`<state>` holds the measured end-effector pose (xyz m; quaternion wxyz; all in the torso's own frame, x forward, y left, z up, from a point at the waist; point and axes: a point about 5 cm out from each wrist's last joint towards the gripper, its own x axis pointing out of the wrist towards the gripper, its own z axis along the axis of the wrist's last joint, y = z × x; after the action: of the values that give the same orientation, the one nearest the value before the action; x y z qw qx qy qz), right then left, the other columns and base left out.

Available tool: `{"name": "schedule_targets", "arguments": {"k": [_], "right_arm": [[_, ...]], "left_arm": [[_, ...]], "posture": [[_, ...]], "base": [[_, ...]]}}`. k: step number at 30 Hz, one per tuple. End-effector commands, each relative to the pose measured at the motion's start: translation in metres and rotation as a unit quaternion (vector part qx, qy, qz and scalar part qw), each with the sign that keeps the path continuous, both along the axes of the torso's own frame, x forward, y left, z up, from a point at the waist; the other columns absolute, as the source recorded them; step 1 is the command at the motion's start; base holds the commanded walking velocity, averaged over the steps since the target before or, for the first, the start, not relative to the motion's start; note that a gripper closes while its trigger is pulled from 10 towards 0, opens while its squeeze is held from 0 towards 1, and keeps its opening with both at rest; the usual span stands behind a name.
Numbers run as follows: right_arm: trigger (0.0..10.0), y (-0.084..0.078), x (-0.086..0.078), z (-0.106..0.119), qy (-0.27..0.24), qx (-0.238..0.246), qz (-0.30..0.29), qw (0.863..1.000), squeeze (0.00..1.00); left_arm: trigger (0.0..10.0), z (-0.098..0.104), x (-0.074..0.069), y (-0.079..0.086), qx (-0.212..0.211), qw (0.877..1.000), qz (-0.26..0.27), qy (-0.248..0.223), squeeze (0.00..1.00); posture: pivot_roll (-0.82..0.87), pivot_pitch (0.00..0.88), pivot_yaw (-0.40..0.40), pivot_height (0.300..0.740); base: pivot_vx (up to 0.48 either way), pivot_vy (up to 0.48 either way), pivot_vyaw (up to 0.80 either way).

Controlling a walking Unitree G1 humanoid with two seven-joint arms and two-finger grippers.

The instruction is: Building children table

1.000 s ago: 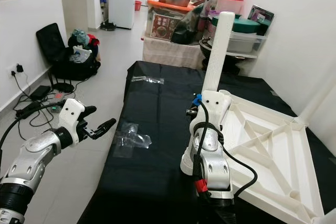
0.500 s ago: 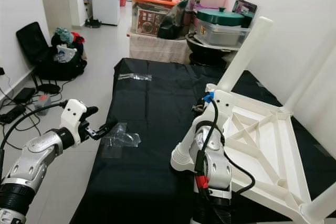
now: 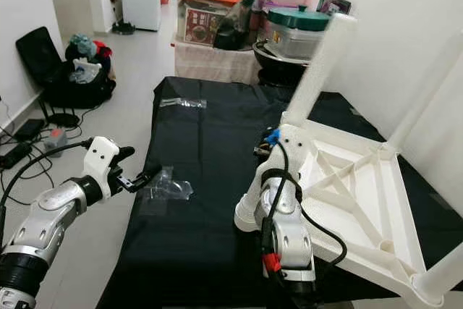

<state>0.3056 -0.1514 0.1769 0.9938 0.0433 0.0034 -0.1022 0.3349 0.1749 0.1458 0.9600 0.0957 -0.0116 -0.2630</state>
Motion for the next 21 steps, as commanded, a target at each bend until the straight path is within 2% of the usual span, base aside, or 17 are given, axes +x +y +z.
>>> {"name": "schedule_targets", "arguments": {"k": [1,7,21], "right_arm": [[10.0,-0.015,-0.011,-0.064,0.150,-0.045,-0.009,0.988,0.00],[10.0,-0.016,-0.010,-0.074,0.181,-0.035,0.004,0.983,0.00],[10.0,-0.009,-0.010,-0.083,0.195,-0.031,0.031,0.980,0.00]], "left_arm": [[10.0,-0.001,0.002,-0.002,0.007,1.000,-0.003,0.002,0.00],[10.0,-0.004,0.002,-0.005,0.005,1.000,-0.007,0.004,0.00],[10.0,-0.007,-0.001,-0.002,0.008,1.000,-0.005,0.007,0.00]], "posture": [[0.04,0.000,-0.094,0.740],[0.04,0.000,-0.091,0.740],[0.05,0.000,-0.098,0.740]], "base": [[0.000,0.000,0.00],[0.000,0.000,0.00],[0.000,0.000,0.00]]}}
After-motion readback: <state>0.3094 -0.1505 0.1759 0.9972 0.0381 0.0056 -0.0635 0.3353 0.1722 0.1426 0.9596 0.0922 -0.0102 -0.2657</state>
